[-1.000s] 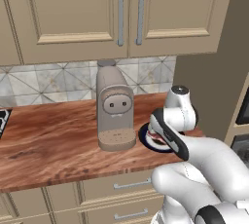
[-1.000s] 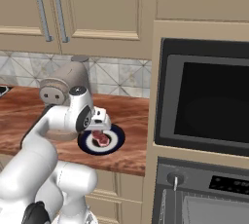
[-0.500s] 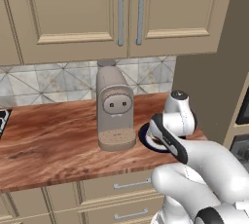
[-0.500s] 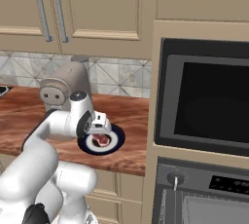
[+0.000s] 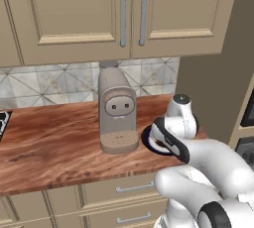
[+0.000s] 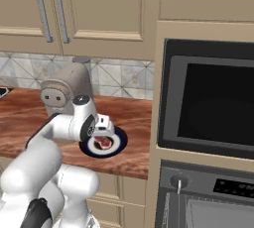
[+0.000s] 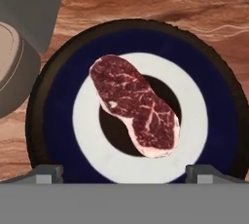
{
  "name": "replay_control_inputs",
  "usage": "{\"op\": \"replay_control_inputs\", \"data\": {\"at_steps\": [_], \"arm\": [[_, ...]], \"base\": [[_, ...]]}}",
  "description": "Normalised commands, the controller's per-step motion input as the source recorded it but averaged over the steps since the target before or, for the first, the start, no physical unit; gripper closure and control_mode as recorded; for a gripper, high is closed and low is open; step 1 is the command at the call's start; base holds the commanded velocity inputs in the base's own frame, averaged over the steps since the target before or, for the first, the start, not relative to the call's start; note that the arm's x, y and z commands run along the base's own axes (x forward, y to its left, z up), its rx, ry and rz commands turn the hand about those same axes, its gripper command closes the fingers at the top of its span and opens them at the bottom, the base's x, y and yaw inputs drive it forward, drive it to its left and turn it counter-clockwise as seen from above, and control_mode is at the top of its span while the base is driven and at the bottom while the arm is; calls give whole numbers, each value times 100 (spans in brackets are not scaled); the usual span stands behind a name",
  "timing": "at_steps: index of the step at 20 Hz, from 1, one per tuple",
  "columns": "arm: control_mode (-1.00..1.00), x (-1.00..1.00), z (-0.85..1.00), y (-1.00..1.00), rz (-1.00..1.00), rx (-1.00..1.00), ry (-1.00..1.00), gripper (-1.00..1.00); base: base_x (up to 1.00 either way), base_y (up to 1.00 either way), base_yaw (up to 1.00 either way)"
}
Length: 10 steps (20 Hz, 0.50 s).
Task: Place the steak on the rack of the oven.
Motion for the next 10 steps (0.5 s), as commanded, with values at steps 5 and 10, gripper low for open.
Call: {"op": "replay_control_inputs", "data": {"at_steps": [5, 10], "arm": [[-100, 16, -8, -3, 4, 0, 0, -100], [-100, 20, -18, -37, 4, 0, 1, -100]], "base": [[0, 0, 0], [0, 0, 0]]}}
